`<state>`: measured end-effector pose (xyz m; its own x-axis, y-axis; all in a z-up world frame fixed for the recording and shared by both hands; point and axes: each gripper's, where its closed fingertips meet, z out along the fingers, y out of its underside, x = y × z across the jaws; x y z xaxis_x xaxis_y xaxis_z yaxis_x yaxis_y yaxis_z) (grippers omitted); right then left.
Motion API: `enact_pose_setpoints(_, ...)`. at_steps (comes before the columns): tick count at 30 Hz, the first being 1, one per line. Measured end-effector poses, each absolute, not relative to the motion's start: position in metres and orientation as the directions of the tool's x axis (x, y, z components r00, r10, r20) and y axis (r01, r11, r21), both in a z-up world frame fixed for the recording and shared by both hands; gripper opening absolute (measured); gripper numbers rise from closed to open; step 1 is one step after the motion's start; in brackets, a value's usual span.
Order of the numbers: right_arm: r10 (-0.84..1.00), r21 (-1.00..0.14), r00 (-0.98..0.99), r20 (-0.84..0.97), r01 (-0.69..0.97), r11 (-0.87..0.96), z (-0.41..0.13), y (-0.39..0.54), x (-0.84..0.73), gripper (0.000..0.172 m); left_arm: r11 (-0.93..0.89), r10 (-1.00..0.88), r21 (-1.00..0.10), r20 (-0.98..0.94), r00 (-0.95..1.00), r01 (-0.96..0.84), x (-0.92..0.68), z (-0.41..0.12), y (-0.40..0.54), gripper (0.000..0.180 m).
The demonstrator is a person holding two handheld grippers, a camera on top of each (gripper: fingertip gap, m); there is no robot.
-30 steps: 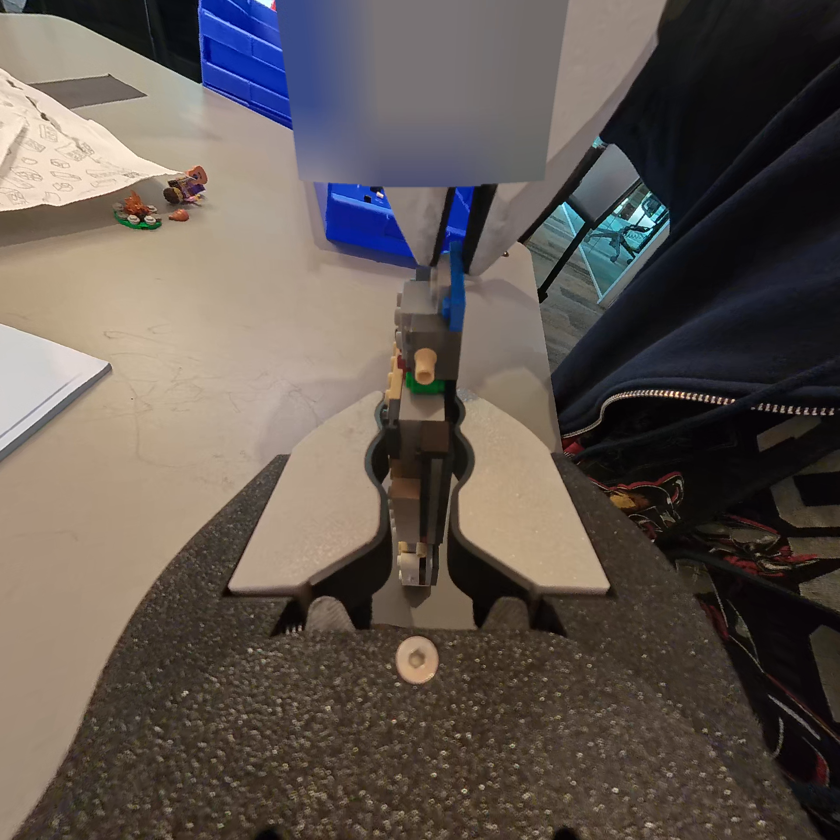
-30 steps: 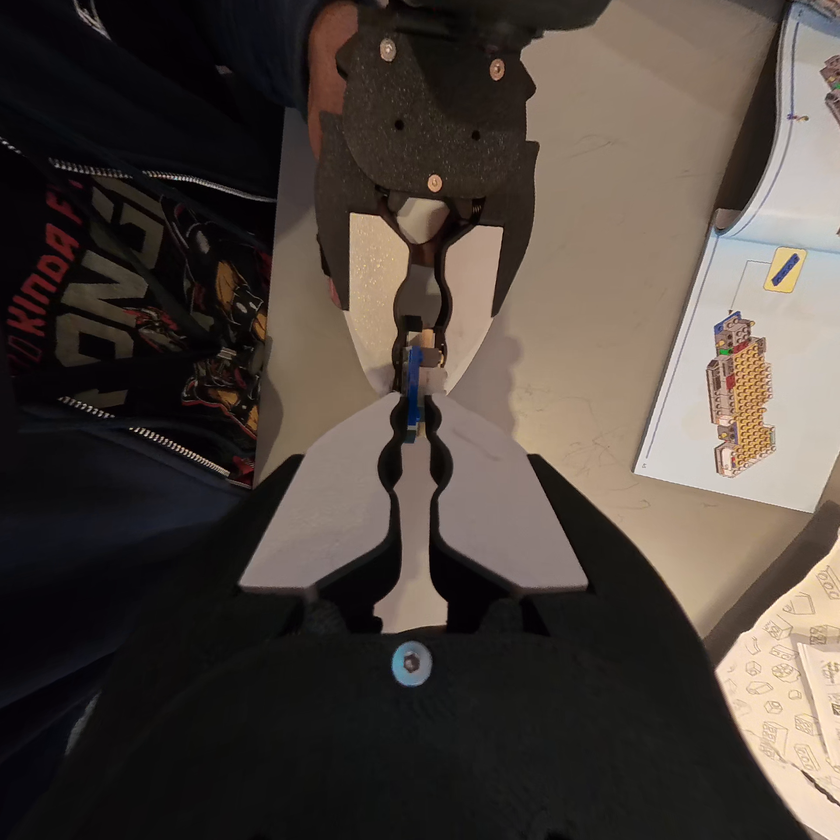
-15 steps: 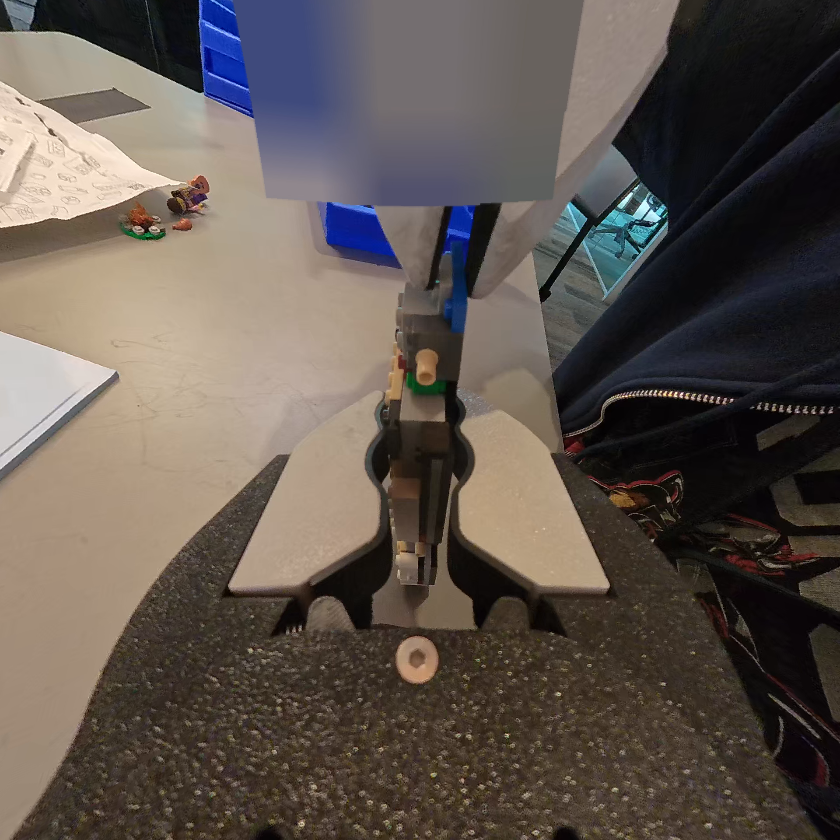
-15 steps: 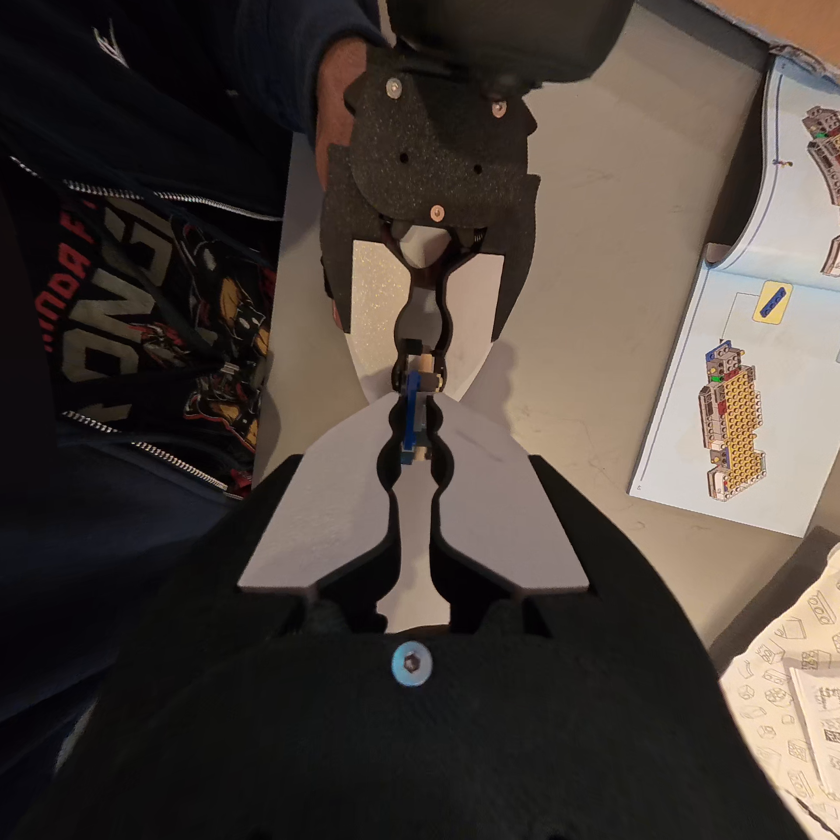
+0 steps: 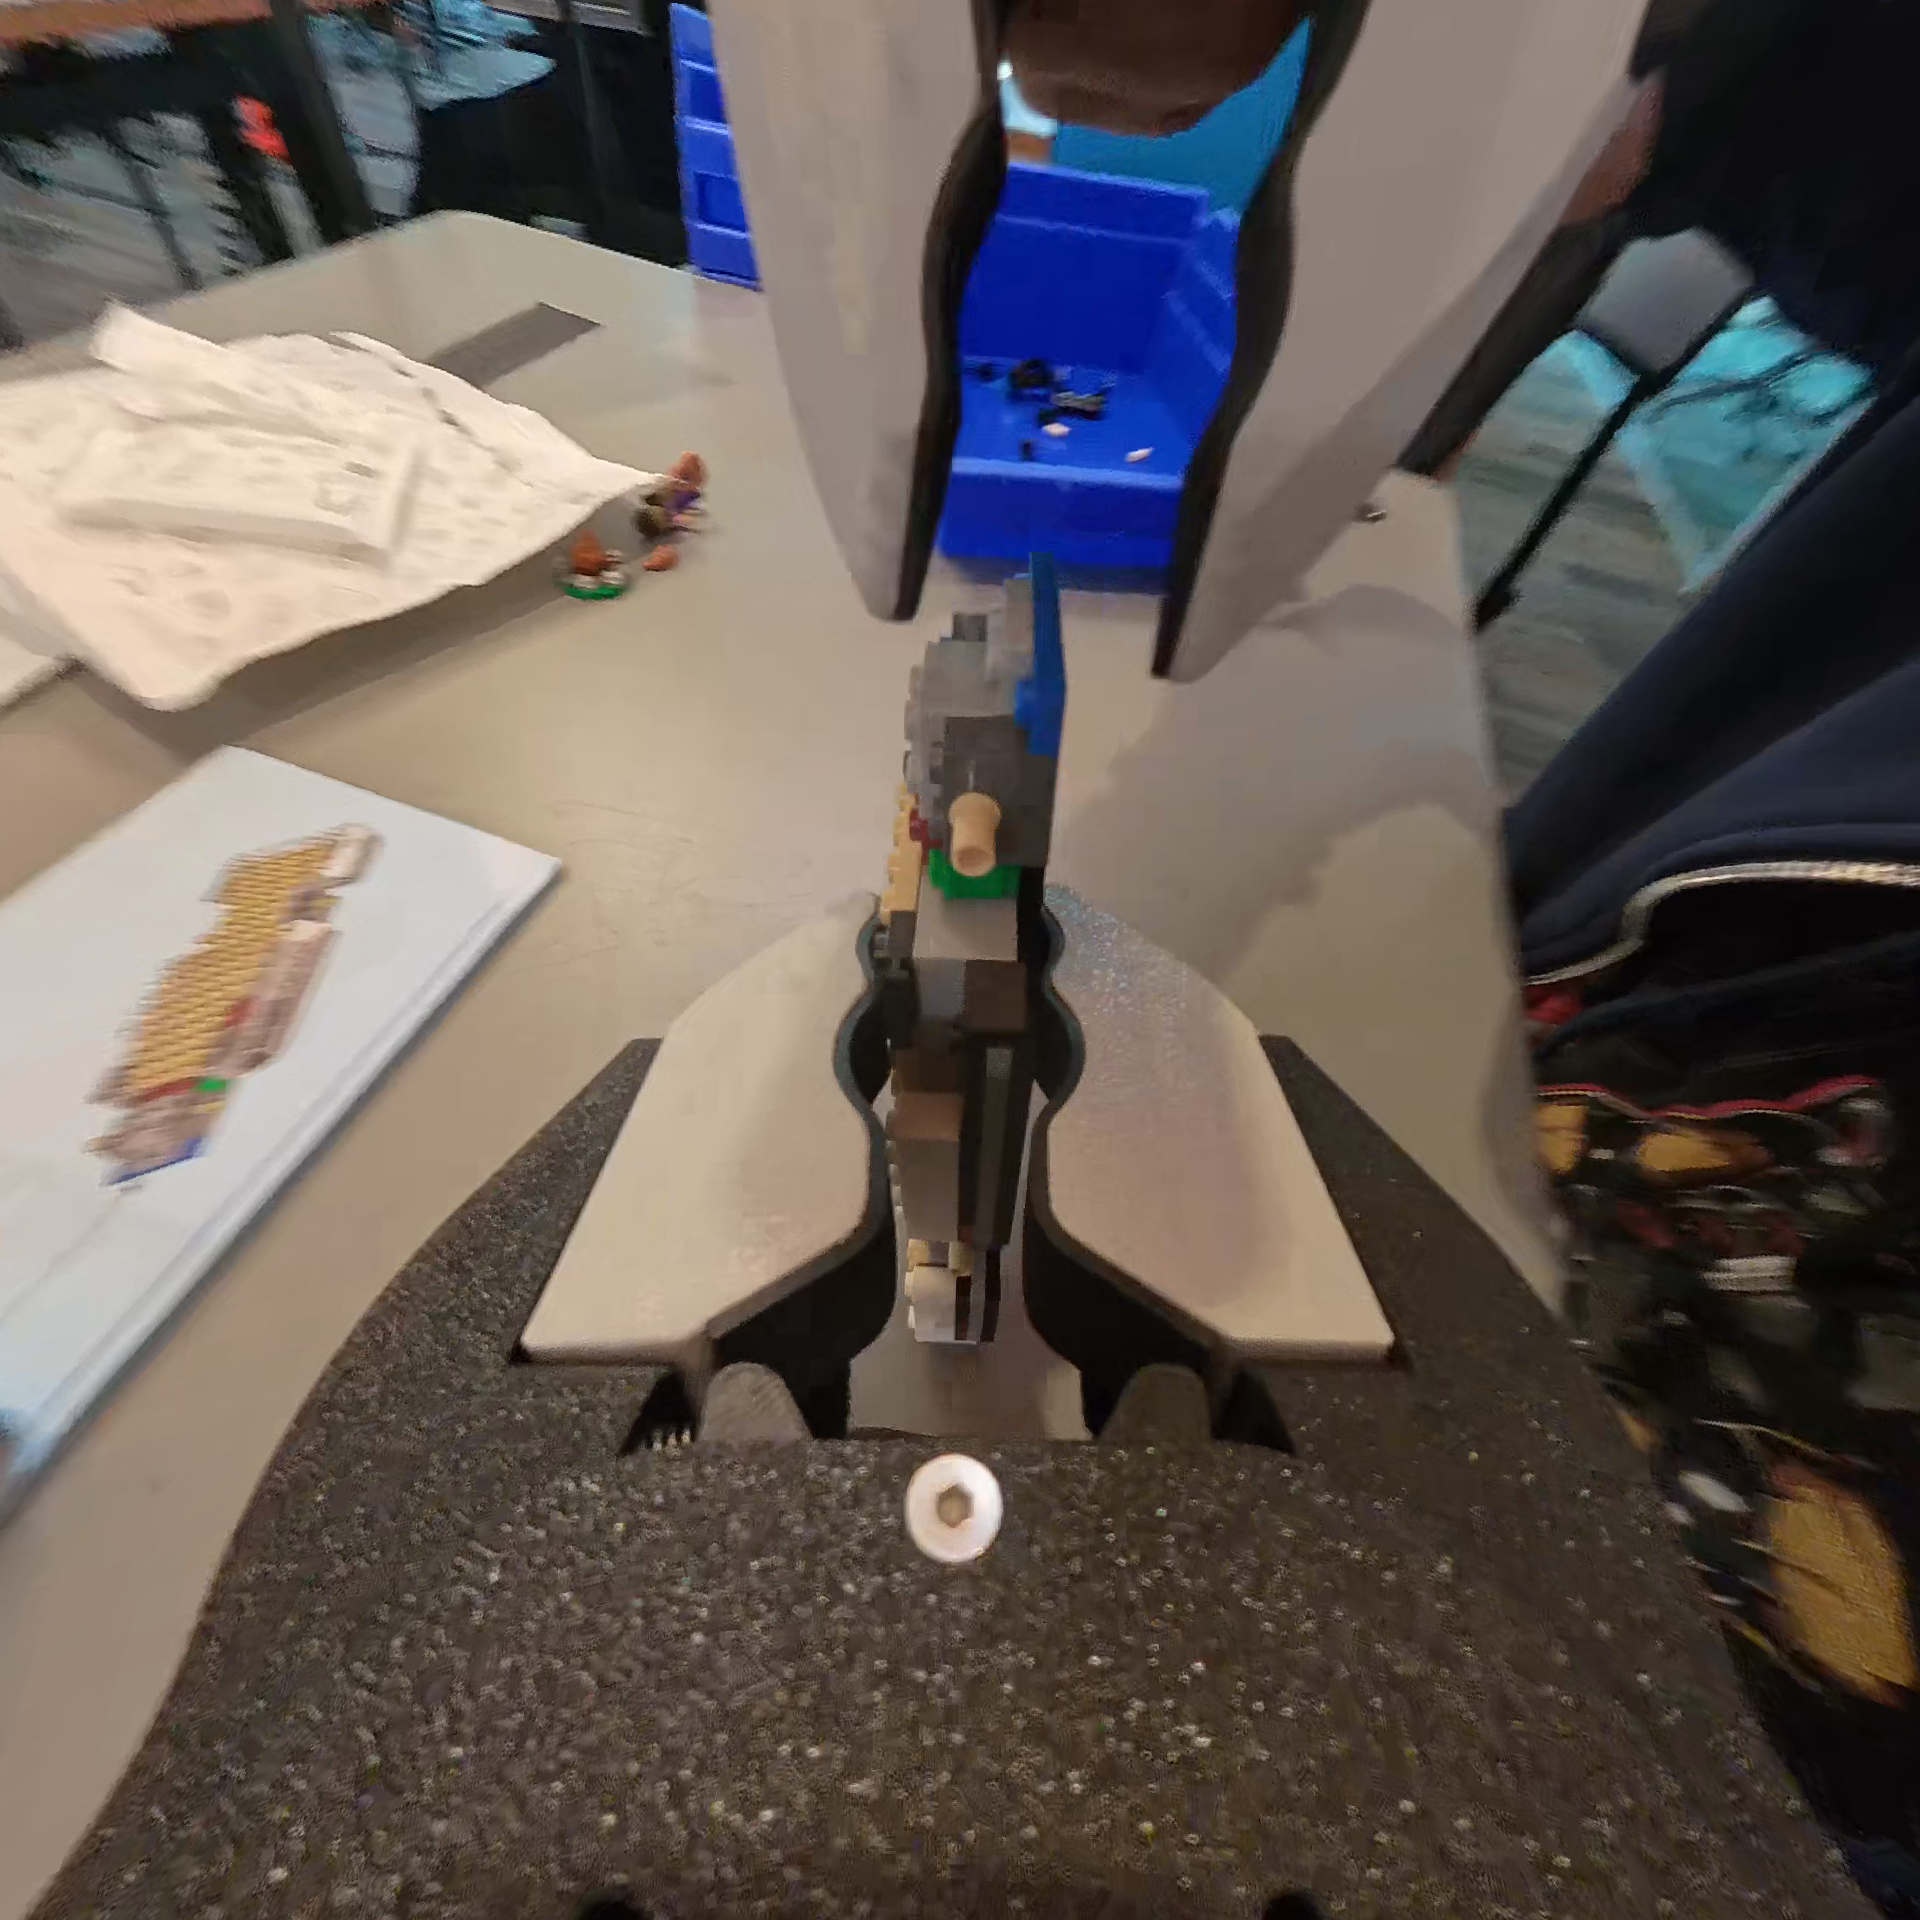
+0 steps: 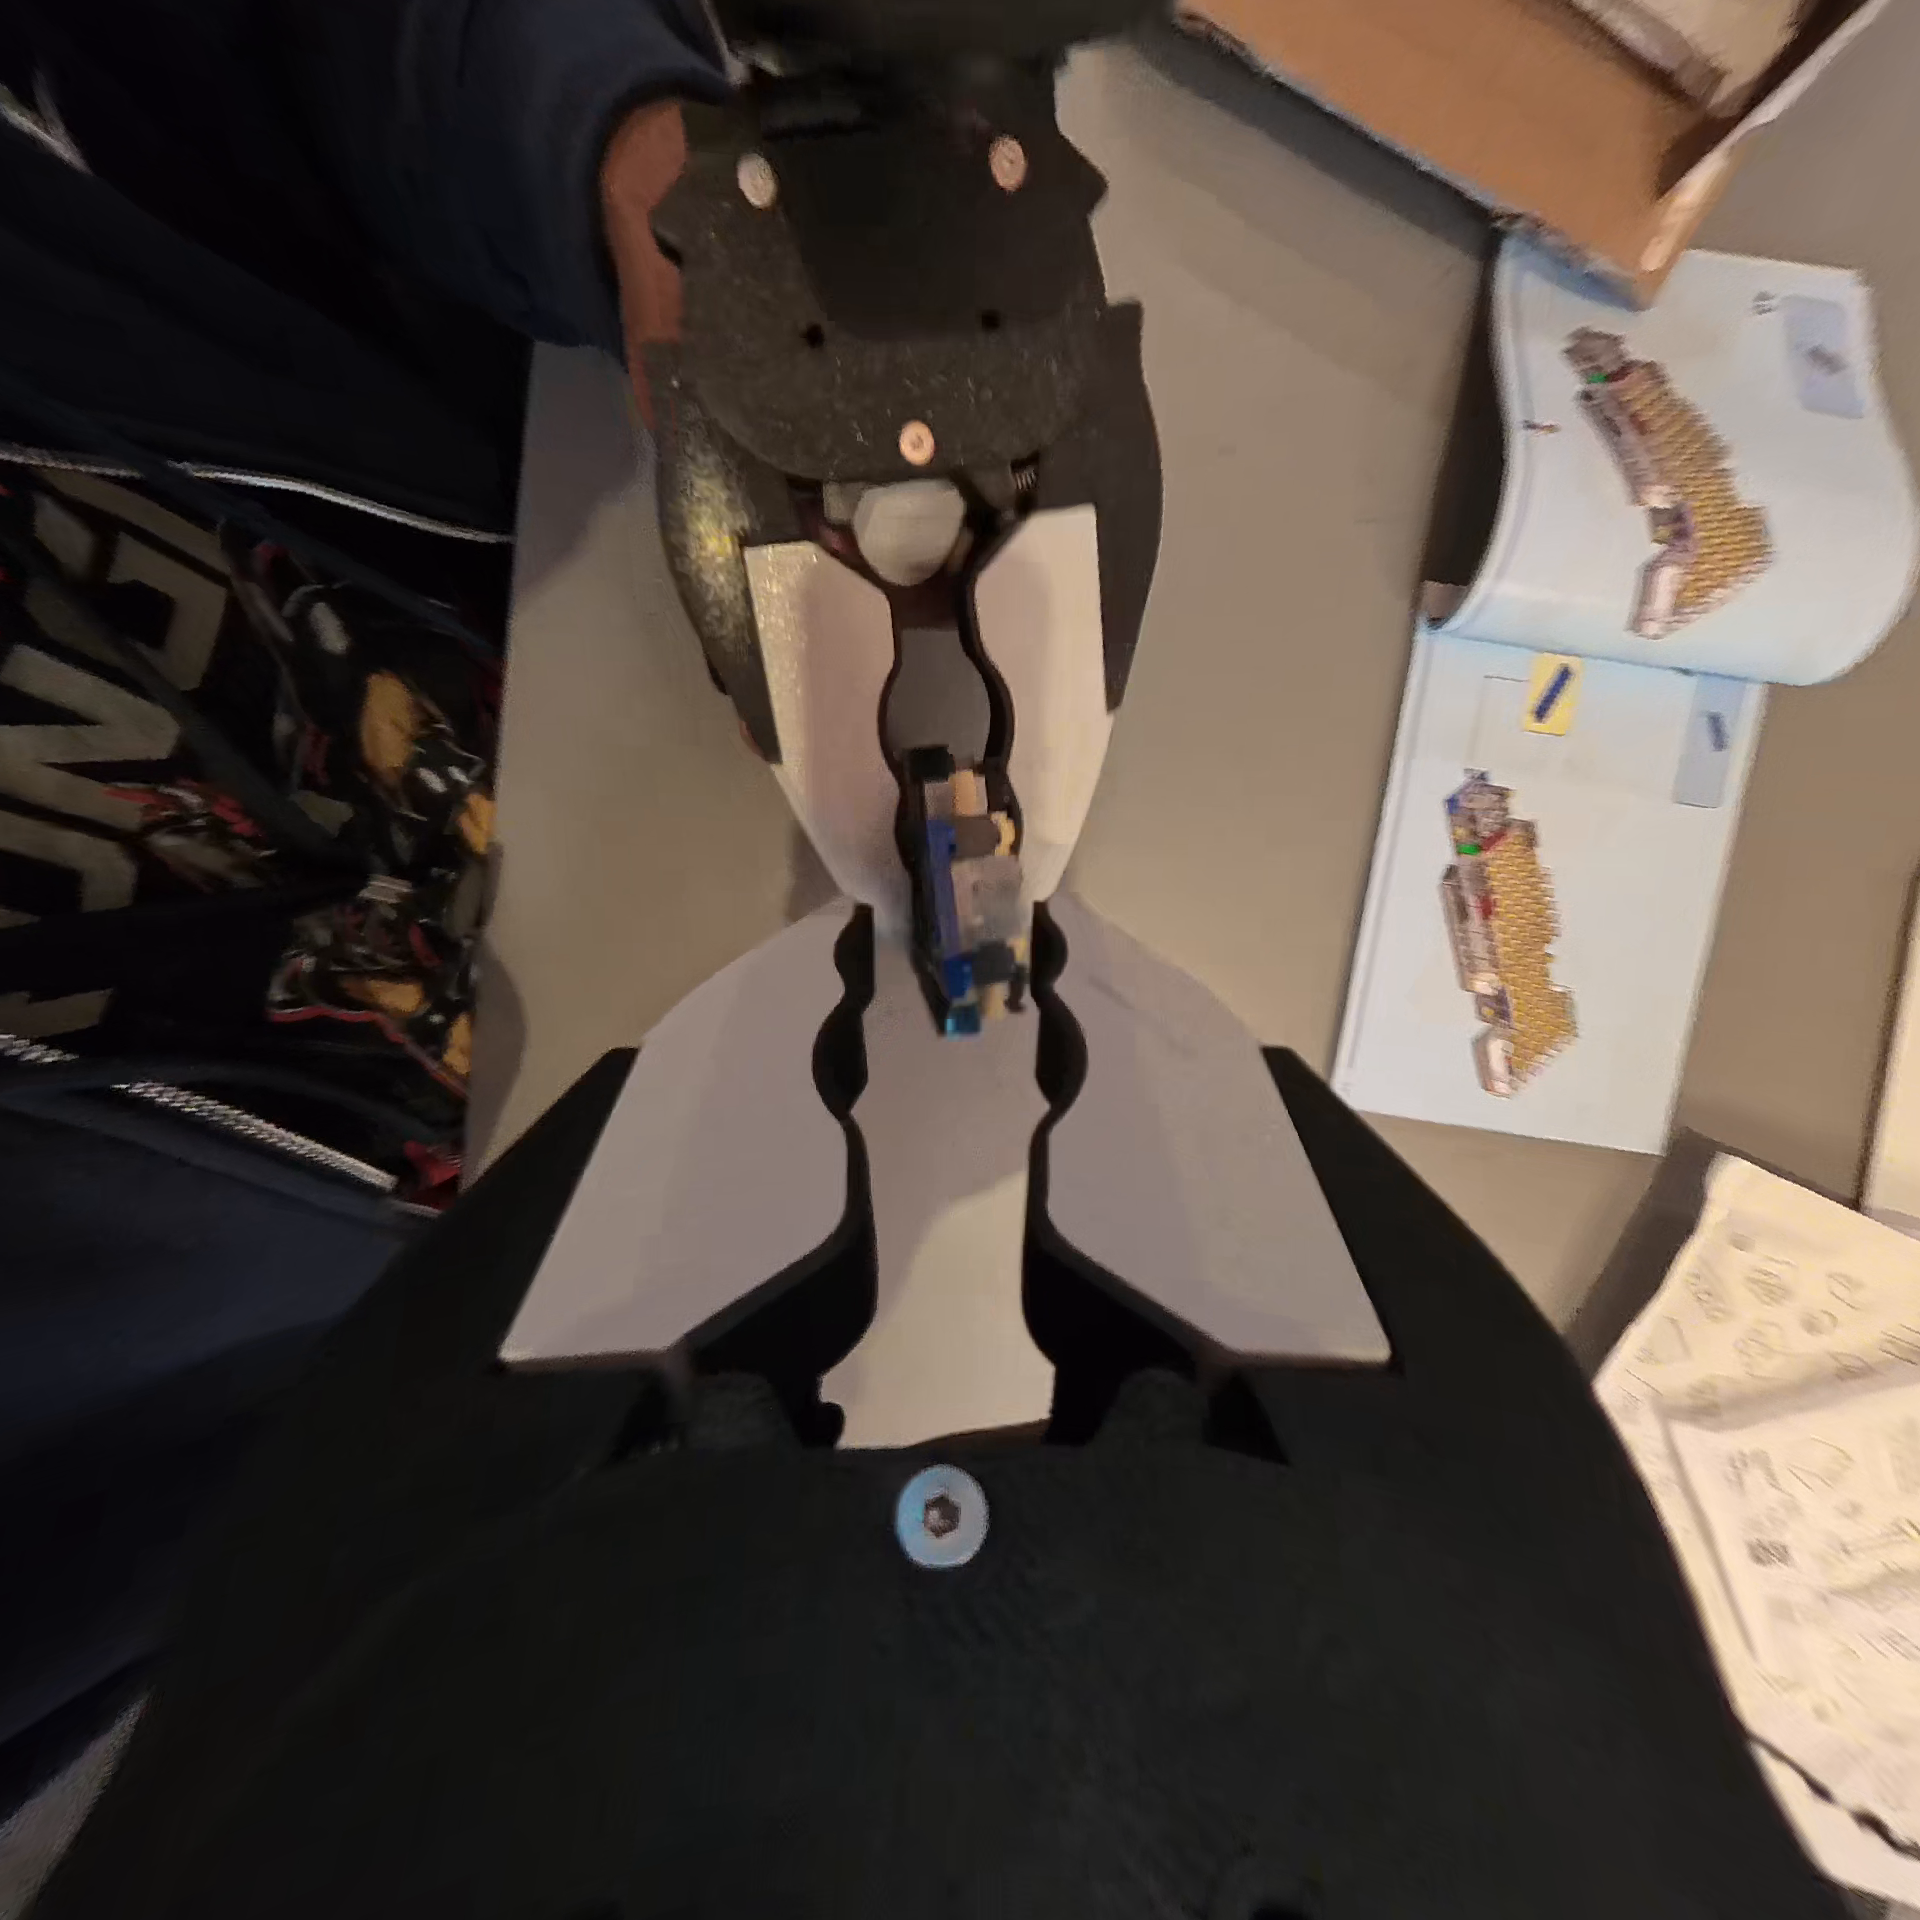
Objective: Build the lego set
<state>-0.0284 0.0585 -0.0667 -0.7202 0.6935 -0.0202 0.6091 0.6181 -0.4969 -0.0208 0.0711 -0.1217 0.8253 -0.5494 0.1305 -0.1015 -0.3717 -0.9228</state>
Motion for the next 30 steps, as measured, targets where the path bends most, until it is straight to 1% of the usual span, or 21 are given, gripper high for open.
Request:
enact_pose_setpoints(3, 0.715, -0.547, -0.695, 0.078, 0.570, 0.614, -0.064, 0.066, -0.027, 0.034, -0.342, -0.461, -0.906, -0.071, 0.885, -0.251, -0.042, -0.122, 0.078, 0.023)
enact_pose_setpoints(5, 0.745, -0.589, -0.655, 0.127, 0.554, 0.588, -0.064, 0.073, -0.026, 0.034, -0.337, -0.386, -0.853, -0.261, 0.885, -0.398, -0.060, -0.124, 0.081, 0.023)
enact_pose_setpoints(7, 0.770, -0.628, -0.616, 0.168, 0.534, 0.565, -0.069, 0.081, -0.023, 0.034, -0.351, -0.318, -0.767, -0.441, 0.839, -0.536, -0.075, -0.128, 0.084, 0.023)
enact_pose_setpoints(9, 0.794, -0.656, -0.578, 0.189, 0.527, 0.540, -0.081, 0.089, -0.019, 0.033, -0.371, -0.273, -0.671, -0.582, 0.766, -0.642, -0.087, -0.135, 0.086, 0.023)
enact_pose_setpoints(12, 0.822, -0.683, -0.532, 0.202, 0.525, 0.508, -0.107, 0.099, -0.011, 0.033, -0.393, -0.264, -0.549, -0.701, 0.662, -0.738, -0.091, -0.150, 0.088, 0.023)
enact_pose_setpoints(14, 0.842, -0.709, -0.511, 0.171, 0.530, 0.465, -0.125, 0.101, -0.007, 0.033, -0.389, -0.268, -0.456, -0.775, 0.572, -0.801, -0.088, -0.159, 0.091, 0.023)
enact_pose_setpoints(16, 0.859, -0.745, -0.491, 0.148, 0.516, 0.423, -0.140, 0.101, -0.007, 0.033, -0.388, -0.274, -0.357, -0.836, 0.476, -0.850, -0.083, -0.166, 0.093, 0.024)
enact_pose_setpoints(18, 0.856, -0.764, -0.487, 0.173, 0.483, 0.429, -0.155, 0.102, -0.007, 0.033, -0.379, -0.271, -0.264, -0.885, 0.379, -0.887, -0.077, -0.171, 0.096, 0.025)
enact_pose_setpoints(22, 0.836, -0.725, -0.493, 0.241, 0.481, 0.492, -0.188, 0.111, 0.001, 0.034, -0.363, -0.334, -0.067, -0.922, 0.197, -0.929, -0.067, -0.187, 0.096, 0.026)
enact_pose_setpoints(25, 0.840, -0.722, -0.478, 0.256, 0.483, 0.495, -0.199, 0.120, 0.005, 0.033, -0.349, -0.434, 0.076, -0.896, 0.089, -0.934, -0.063, -0.199, 0.091, 0.027)
enact_pose_setpoints(28, 0.850, -0.720, -0.459, 0.257, 0.496, 0.485, -0.206, 0.128, 0.008, 0.033, -0.328, -0.539, 0.180, -0.842, 0.027, -0.927, -0.060, -0.210, 0.086, 0.030)
enact_pose_setpoints(30, 0.853, -0.708, -0.442, 0.279, 0.506, 0.493, -0.210, 0.134, 0.009, 0.032, -0.317, -0.577, 0.205, -0.816, 0.017, -0.926, -0.059, -0.215, 0.084, 0.030)
